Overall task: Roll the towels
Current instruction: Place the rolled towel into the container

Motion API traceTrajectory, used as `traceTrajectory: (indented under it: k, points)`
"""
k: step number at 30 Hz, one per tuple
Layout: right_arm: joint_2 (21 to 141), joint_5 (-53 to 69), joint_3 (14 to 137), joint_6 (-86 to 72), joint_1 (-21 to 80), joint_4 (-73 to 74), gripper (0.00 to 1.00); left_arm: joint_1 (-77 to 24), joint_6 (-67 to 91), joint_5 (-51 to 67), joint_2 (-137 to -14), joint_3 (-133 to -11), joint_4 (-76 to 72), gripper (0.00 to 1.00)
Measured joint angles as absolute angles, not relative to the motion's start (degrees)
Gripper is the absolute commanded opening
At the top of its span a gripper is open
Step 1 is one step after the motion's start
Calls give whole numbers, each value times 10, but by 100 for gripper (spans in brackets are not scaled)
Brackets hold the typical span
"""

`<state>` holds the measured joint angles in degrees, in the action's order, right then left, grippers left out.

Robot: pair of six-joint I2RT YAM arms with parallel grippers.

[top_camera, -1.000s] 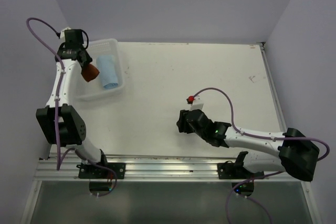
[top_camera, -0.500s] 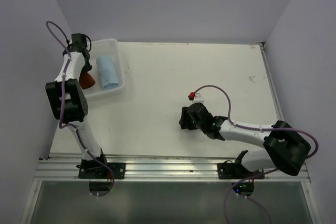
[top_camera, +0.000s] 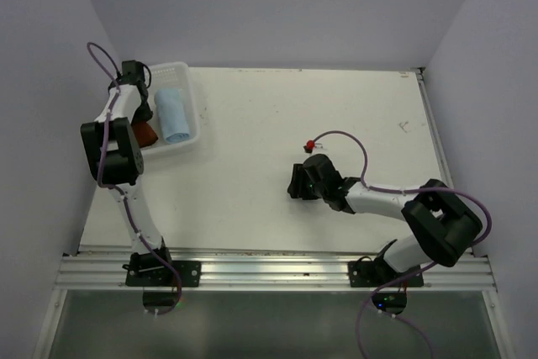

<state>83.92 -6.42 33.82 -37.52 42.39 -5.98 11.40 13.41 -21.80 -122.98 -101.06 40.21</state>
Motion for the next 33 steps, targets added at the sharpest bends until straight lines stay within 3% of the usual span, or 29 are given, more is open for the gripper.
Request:
traceTrajectory:
  k: [11,21,33]
  points:
    - [856,-48,349,-370,408,-73,53,114,126,-206,-1263,-1015,375,52]
    - [867,-45,358,-370,406,-77,53,114,124,-199,-1272,-1015,367,75]
    - [851,-45,358,-364,404,-63,53,128,130,-176,-1243,-1040,375,81]
